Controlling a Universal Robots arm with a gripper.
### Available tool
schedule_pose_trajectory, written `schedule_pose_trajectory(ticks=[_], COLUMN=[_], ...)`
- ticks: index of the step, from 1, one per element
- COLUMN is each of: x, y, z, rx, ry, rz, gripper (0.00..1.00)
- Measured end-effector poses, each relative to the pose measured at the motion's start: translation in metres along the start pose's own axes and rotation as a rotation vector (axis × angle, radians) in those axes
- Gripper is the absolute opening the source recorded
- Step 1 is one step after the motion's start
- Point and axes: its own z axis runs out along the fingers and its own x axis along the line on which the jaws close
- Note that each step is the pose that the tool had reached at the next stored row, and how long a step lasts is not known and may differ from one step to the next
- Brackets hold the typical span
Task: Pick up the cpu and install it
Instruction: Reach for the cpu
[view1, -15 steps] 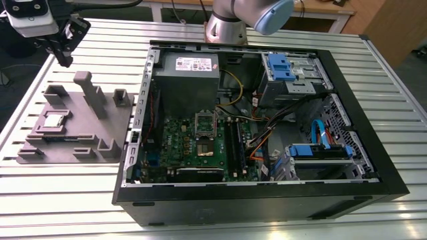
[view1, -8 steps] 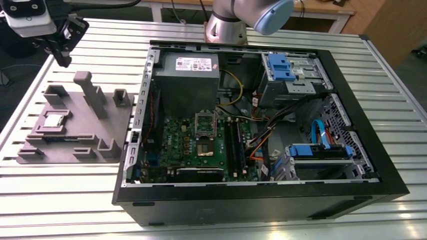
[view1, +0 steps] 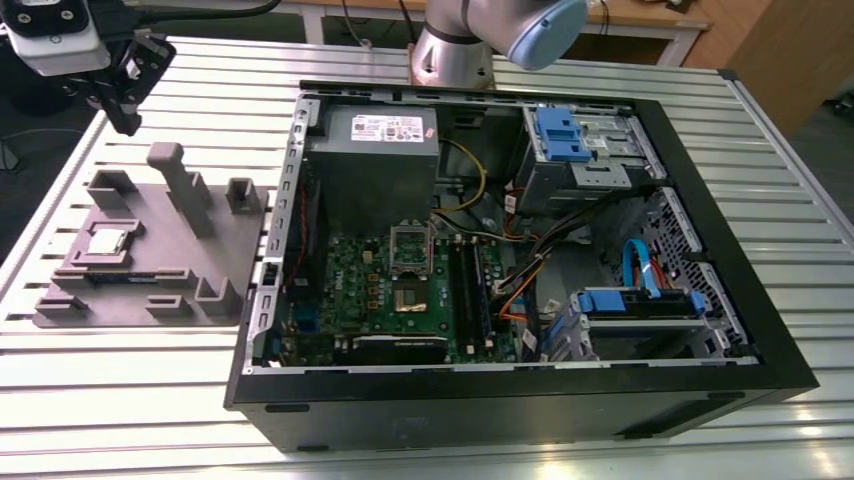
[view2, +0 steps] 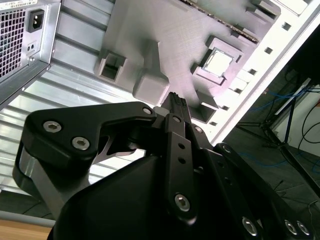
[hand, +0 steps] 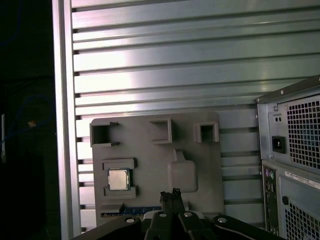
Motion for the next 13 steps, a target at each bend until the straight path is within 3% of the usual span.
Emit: schedule_pose_trajectory(ticks=[10,13], x=[0.0,0.003], y=[0.0,-0.0002], z=[0.0001,0.0005], rx=[0.0,-0.0002], ry=[-0.0001,-0.0002], rz=[0.0,0.0], gripper=[0.1,0.1])
